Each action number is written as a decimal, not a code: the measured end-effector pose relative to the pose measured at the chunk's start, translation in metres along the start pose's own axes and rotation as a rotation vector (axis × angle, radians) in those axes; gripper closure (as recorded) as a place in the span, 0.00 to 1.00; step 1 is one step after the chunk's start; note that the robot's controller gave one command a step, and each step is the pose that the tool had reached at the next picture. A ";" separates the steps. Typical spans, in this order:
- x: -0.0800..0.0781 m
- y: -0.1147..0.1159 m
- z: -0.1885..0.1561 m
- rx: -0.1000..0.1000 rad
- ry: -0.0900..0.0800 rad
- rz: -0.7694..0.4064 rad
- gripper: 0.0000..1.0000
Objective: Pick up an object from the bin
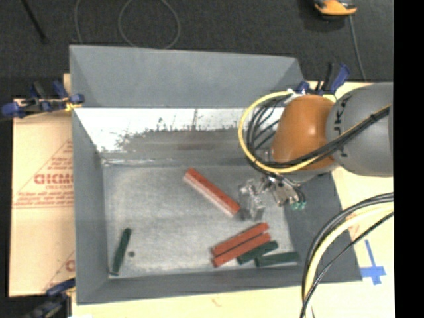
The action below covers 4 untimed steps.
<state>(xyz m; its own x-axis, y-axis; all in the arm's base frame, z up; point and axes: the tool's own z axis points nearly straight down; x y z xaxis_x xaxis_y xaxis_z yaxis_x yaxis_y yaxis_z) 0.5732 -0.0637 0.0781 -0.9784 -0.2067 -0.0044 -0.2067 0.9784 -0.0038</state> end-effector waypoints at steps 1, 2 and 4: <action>0.000 0.000 0.000 0.000 0.000 -0.001 0.00; -0.073 0.139 -0.007 -0.008 -0.004 -0.015 0.00; -0.060 0.079 0.006 -0.001 0.000 -0.072 1.00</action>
Offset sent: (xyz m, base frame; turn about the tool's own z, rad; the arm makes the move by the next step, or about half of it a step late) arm 0.0000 0.0000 0.0000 0.0000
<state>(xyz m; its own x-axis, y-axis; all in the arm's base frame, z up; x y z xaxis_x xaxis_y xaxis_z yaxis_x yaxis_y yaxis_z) 0.6157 0.0256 0.0718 -0.9609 -0.2769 -0.0046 -0.2769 0.9609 -0.0029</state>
